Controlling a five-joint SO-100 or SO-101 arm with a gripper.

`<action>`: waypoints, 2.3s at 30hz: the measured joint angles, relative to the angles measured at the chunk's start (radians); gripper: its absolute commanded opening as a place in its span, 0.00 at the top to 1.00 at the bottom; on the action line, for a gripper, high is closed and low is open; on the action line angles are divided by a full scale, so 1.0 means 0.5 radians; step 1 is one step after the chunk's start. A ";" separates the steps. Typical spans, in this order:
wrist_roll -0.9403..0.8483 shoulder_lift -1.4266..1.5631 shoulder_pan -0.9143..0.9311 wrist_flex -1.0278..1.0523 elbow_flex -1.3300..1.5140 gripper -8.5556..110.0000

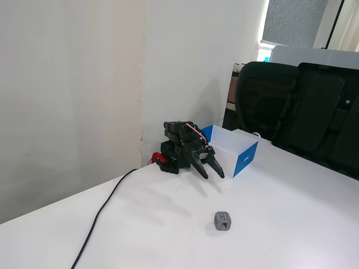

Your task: Grasp the gray block and put it in the box.

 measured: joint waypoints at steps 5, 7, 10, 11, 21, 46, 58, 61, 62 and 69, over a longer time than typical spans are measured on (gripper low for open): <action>0.000 -0.034 0.006 0.080 -0.003 0.67; 0.000 -0.098 0.003 0.114 -0.049 0.67; 0.058 -0.350 -0.018 0.123 -0.187 0.68; 0.074 -0.430 -0.021 0.114 -0.218 0.68; 0.144 -1.157 -0.055 -0.114 -0.445 0.68; 0.196 -2.307 -0.110 -0.660 -0.939 0.66; 0.249 -2.847 -0.141 -0.767 -1.298 0.65; 0.276 -2.958 -0.138 -0.770 -1.387 0.65; 0.282 -2.991 -0.138 -0.770 -1.411 0.65; 0.334 -3.099 -0.058 -0.770 -1.497 0.65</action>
